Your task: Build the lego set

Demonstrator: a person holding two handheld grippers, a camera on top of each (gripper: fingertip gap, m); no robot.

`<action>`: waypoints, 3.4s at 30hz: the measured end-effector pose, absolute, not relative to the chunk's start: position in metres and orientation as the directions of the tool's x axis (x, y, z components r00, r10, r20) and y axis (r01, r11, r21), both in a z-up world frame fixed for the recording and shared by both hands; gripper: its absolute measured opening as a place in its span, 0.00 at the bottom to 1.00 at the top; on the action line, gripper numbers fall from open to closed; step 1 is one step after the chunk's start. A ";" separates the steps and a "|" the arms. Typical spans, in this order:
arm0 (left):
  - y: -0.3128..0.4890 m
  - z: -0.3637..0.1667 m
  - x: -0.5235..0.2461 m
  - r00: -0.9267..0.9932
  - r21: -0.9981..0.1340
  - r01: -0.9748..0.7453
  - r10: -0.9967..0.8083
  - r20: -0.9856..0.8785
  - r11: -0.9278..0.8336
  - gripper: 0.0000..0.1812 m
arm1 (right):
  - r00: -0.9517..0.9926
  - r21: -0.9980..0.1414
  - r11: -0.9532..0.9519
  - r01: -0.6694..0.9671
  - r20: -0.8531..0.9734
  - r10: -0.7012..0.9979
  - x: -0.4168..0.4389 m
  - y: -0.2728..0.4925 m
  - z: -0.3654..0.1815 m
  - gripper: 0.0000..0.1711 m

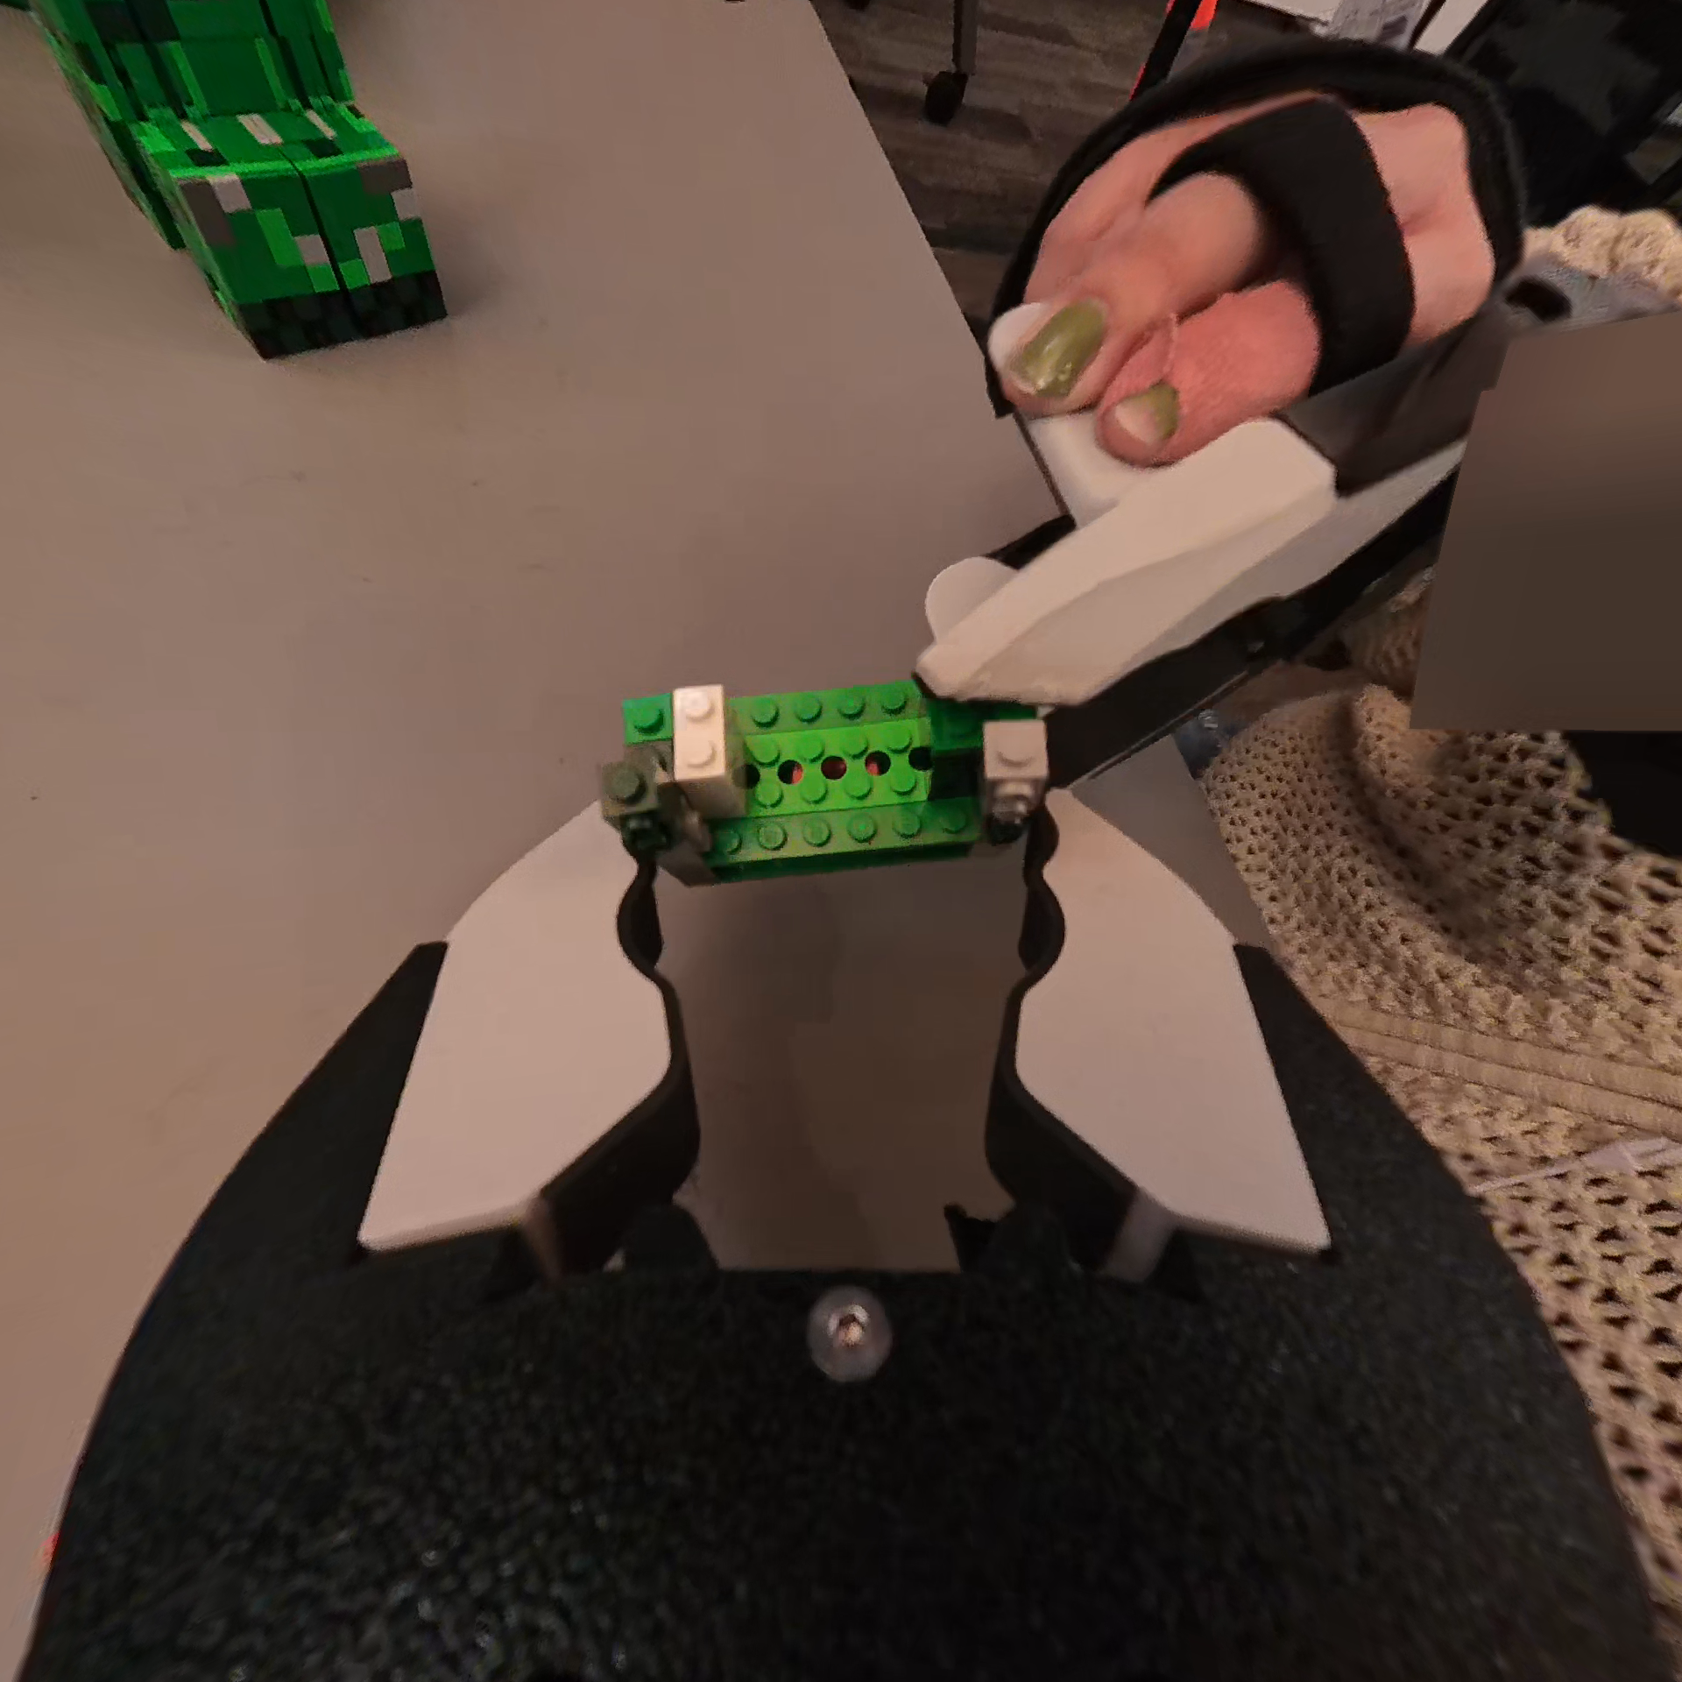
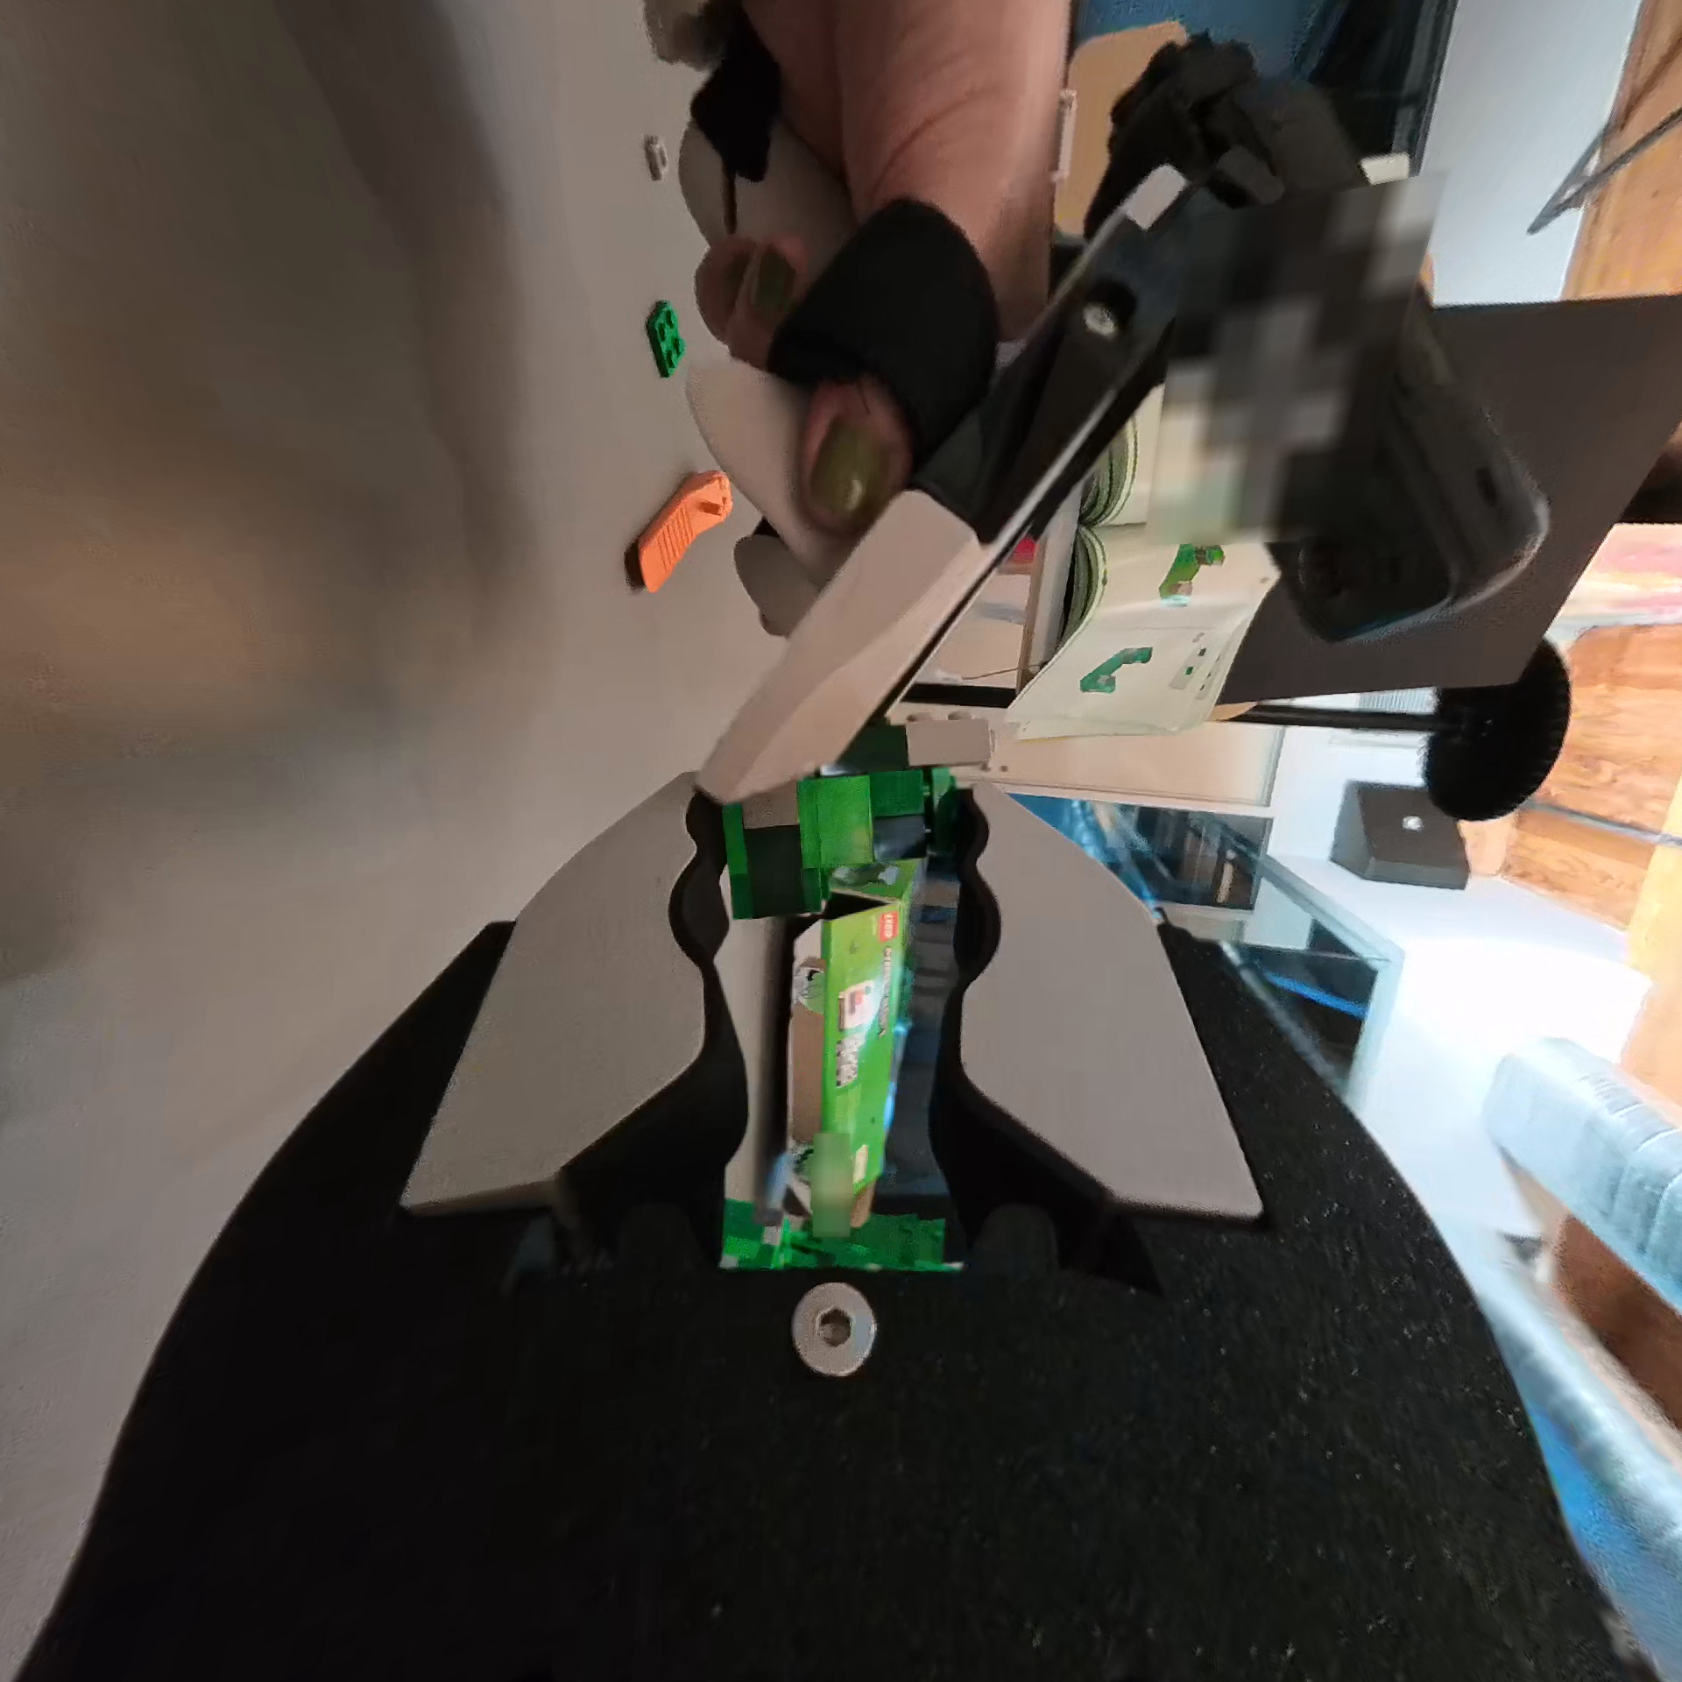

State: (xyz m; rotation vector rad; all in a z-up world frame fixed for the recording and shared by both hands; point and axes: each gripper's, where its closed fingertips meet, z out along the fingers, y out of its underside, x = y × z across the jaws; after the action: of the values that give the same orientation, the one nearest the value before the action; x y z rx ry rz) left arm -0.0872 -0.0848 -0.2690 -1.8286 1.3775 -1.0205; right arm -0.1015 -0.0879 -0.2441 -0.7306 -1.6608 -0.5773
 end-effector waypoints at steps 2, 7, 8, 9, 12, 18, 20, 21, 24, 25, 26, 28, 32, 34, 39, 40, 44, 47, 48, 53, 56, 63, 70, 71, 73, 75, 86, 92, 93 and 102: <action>-0.083 -0.269 -0.089 0.147 -0.844 -0.506 -0.982 0.118 -0.177 0.47 | -0.087 -0.080 0.670 0.738 0.973 0.213 -0.099 -0.085 -0.243 0.28; -0.062 -0.267 -0.093 0.190 -0.815 -0.566 -0.943 -0.274 0.123 0.55 | 0.031 -0.270 0.618 0.738 0.929 0.369 -0.091 -0.077 -0.243 0.28; -0.058 -0.265 -0.094 0.189 -0.787 -0.580 -0.905 -0.381 0.210 0.55 | 0.054 -0.305 0.603 0.737 0.916 0.397 -0.089 -0.076 -0.242 0.28; -0.055 -0.262 -0.094 0.183 -0.754 -0.585 -0.857 -0.483 0.299 0.54 | 0.076 -0.338 0.590 0.733 0.903 0.423 -0.088 -0.075 -0.241 0.28; -0.060 -0.251 -0.093 0.162 -0.675 -0.534 -0.722 -0.673 0.509 0.45 | 0.135 -0.420 0.562 0.713 0.868 0.477 -0.086 -0.075 -0.235 0.28; -0.074 -0.240 -0.089 0.131 -0.530 -0.497 -0.545 -0.828 0.687 0.31 | 0.168 -0.474 0.546 0.690 0.840 0.516 -0.085 -0.078 -0.228 0.28; -0.079 -0.242 -0.086 0.110 -0.491 -0.497 -0.509 -0.854 0.716 0.27 | 0.167 -0.485 0.546 0.683 0.831 0.531 -0.087 -0.080 -0.228 0.28; -0.081 -0.244 -0.084 0.098 -0.479 -0.500 -0.503 -0.859 0.721 0.25 | 0.164 -0.490 0.546 0.679 0.827 0.538 -0.088 -0.081 -0.229 0.28; -0.078 -0.245 -0.083 0.103 -0.462 -0.525 -0.485 -0.868 0.715 0.20 | 0.161 -0.500 0.549 0.670 0.819 0.550 -0.091 -0.084 -0.228 0.28; -0.077 -0.245 -0.083 0.108 -0.458 -0.529 -0.479 -0.871 0.715 0.17 | 0.159 -0.500 0.551 0.668 0.819 0.551 -0.092 -0.085 -0.228 0.28; -0.078 -0.245 -0.083 0.108 -0.456 -0.529 -0.476 -0.873 0.716 0.15 | 0.159 -0.500 0.552 0.668 0.820 0.550 -0.092 -0.085 -0.227 0.28; -0.078 -0.245 -0.083 0.108 -0.454 -0.528 -0.474 -0.874 0.717 0.13 | 0.153 -0.496 0.554 0.669 0.821 0.550 -0.092 -0.085 -0.226 0.28; -0.079 -0.245 -0.082 0.106 -0.442 -0.527 -0.460 -0.881 0.725 0.12 | 0.125 -0.472 0.562 0.679 0.829 0.545 -0.092 -0.085 -0.226 0.28; -0.079 -0.245 -0.082 0.104 -0.445 -0.525 -0.465 -0.879 0.726 0.12 | 0.117 -0.466 0.560 0.685 0.829 0.547 -0.092 -0.086 -0.226 0.28; -0.081 -0.247 -0.081 0.089 -0.436 -0.520 -0.461 -0.883 0.735 0.12 | 0.090 -0.439 0.570 0.694 0.839 0.536 -0.092 -0.087 -0.228 0.28; -0.081 -0.247 -0.081 0.085 -0.428 -0.521 -0.454 -0.887 0.739 0.12 | 0.087 -0.438 0.569 0.696 0.838 0.538 -0.092 -0.087 -0.228 0.28; -0.083 -0.243 -0.081 0.083 -0.380 -0.521 -0.398 -0.914 0.765 0.12 | 0.078 -0.431 0.574 0.696 0.841 0.536 -0.091 -0.089 -0.226 0.28; -0.084 -0.236 -0.083 0.085 -0.306 -0.529 -0.309 -0.947 0.791 0.11 | 0.084 -0.417 0.598 0.685 0.860 0.503 -0.093 -0.091 -0.222 0.28; -0.084 -0.234 -0.083 0.089 -0.294 -0.530 -0.293 -0.952 0.795 0.11 | 0.082 -0.402 0.608 0.685 0.872 0.483 -0.094 -0.091 -0.220 0.28; -0.086 -0.227 -0.084 0.092 -0.228 -0.535 -0.212 -0.973 0.813 0.11 | 0.066 -0.322 0.658 0.681 0.922 0.383 -0.095 -0.094 -0.214 0.28; -0.086 -0.223 -0.085 0.099 -0.222 -0.538 -0.200 -0.975 0.814 0.11 | 0.066 -0.278 0.678 0.680 0.945 0.322 -0.095 -0.095 -0.210 0.28; -0.090 -0.216 -0.086 0.127 -0.226 -0.522 -0.187 -0.974 0.822 0.10 | 0.080 -0.221 0.725 0.652 0.971 0.223 -0.097 -0.099 -0.200 0.27; -0.092 -0.217 -0.085 0.114 -0.199 -0.519 -0.163 -0.980 0.831 0.10 | 0.072 -0.222 0.735 0.641 0.971 0.230 -0.096 -0.101 -0.201 0.27; -0.093 -0.216 -0.086 0.113 -0.186 -0.519 -0.149 -0.982 0.834 0.10 | 0.072 -0.221 0.737 0.638 0.971 0.228 -0.097 -0.102 -0.200 0.27; -0.095 -0.213 -0.086 0.108 -0.151 -0.518 -0.110 -0.988 0.842 0.10 | 0.064 -0.198 0.751 0.630 0.977 0.203 -0.097 -0.104 -0.198 0.27; -0.097 -0.210 -0.086 0.107 -0.118 -0.517 -0.072 -0.992 0.848 0.10 | 0.054 -0.154 0.767 0.622 0.987 0.154 -0.098 -0.107 -0.195 0.27; -0.106 -0.202 -0.088 0.106 -0.019 -0.504 0.040 -0.994 0.864 0.10 | 0.027 -0.012 0.808 0.590 1.000 -0.004 -0.100 -0.119 -0.187 0.29; -0.110 -0.201 -0.088 0.118 -0.023 -0.485 0.040 -0.992 0.874 0.10 | 0.024 -0.020 0.811 0.585 1.000 0.007 -0.099 -0.122 -0.184 0.31; -0.110 -0.202 -0.088 0.119 -0.025 -0.483 0.037 -0.992 0.875 0.10 | 0.025 -0.026 0.811 0.584 1.000 0.014 -0.097 -0.122 -0.184 0.31; -0.118 -0.204 -0.087 0.138 -0.029 -0.428 0.034 -0.990 0.903 0.10 | 0.101 -0.410 0.775 0.481 0.904 0.416 -0.071 -0.125 -0.186 0.31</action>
State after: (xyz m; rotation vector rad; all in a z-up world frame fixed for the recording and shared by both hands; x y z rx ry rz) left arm -0.0874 -0.1185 -0.2038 -0.3392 1.3994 0.3437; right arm -0.0711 -0.1249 -0.1864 -0.7561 -1.5146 -0.0555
